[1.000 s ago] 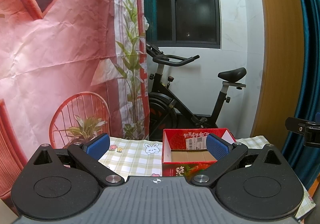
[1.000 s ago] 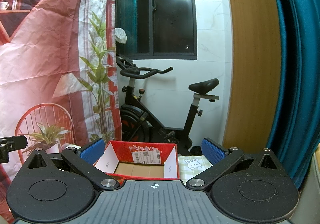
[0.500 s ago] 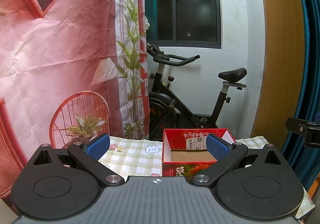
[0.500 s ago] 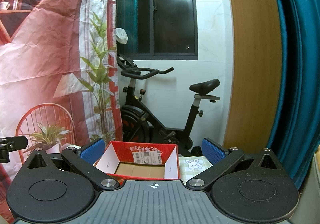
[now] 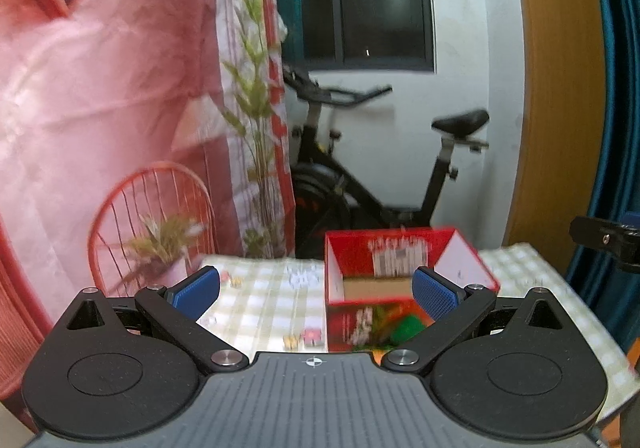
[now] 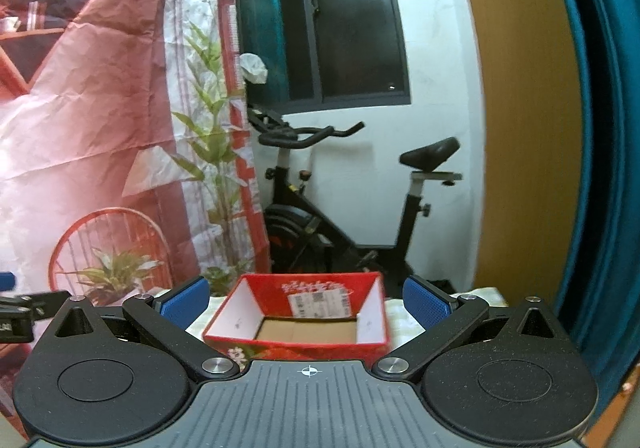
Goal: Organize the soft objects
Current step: 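Move the right tool toward the blue-white snack bag under the pink cloths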
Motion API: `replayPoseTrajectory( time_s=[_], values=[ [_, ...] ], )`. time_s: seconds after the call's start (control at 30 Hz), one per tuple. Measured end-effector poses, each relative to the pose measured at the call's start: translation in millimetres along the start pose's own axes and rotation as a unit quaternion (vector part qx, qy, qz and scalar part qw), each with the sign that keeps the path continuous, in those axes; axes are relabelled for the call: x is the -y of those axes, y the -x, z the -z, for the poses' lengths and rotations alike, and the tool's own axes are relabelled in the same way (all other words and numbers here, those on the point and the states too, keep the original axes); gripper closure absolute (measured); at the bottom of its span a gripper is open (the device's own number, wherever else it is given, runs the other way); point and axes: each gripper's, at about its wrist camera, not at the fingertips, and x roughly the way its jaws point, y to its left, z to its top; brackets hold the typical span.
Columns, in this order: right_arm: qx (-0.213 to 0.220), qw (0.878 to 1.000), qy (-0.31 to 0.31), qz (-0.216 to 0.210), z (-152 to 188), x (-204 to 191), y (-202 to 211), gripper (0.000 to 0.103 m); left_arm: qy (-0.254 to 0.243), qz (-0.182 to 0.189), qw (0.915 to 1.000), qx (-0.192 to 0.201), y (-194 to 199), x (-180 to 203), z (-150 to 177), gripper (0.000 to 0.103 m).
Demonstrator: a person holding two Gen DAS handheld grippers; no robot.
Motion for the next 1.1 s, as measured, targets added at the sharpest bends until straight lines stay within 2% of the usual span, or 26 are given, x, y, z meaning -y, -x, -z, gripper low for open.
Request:
replayPoseTrajectory(
  time_s=[0.13,0.2,0.33,0.53,0.6,0.73,0.97,1.1],
  values=[
    [0.016,1.0,0.005,-0.012,29,0,-12,0.0,0.027,0.016,0.9989,-0.035,-26,-11,20,0.0],
    [0.015,1.0,0.005,-0.012,41,-2,-19,0.0,0.047,0.023,0.9979,-0.04,-36,-18,33,0.0],
    [-0.025,1.0,-0.009,-0.014,70,-1,-40,0.0,0.071,0.034,0.9955,-0.054,-57,-25,55,0.0],
    [-0.08,0.997,0.0,-0.012,106,0,-61,0.0,0.051,0.035,0.9953,-0.075,-81,-15,80,0.0],
    [-0.094,0.995,0.003,0.014,114,-1,-67,0.0,0.046,0.043,0.9945,-0.084,-88,-12,88,0.0],
    [-0.102,0.995,-0.003,0.018,132,4,-76,0.0,0.075,0.067,0.9879,-0.118,-103,-11,102,0.0],
    [-0.133,0.991,-0.003,0.03,160,13,-91,0.0,0.061,0.044,0.9871,-0.141,-122,-8,125,0.0],
    [-0.164,0.986,-0.005,0.016,174,14,-98,0.0,0.052,0.052,0.9855,-0.153,-128,-4,136,0.0]
  ],
)
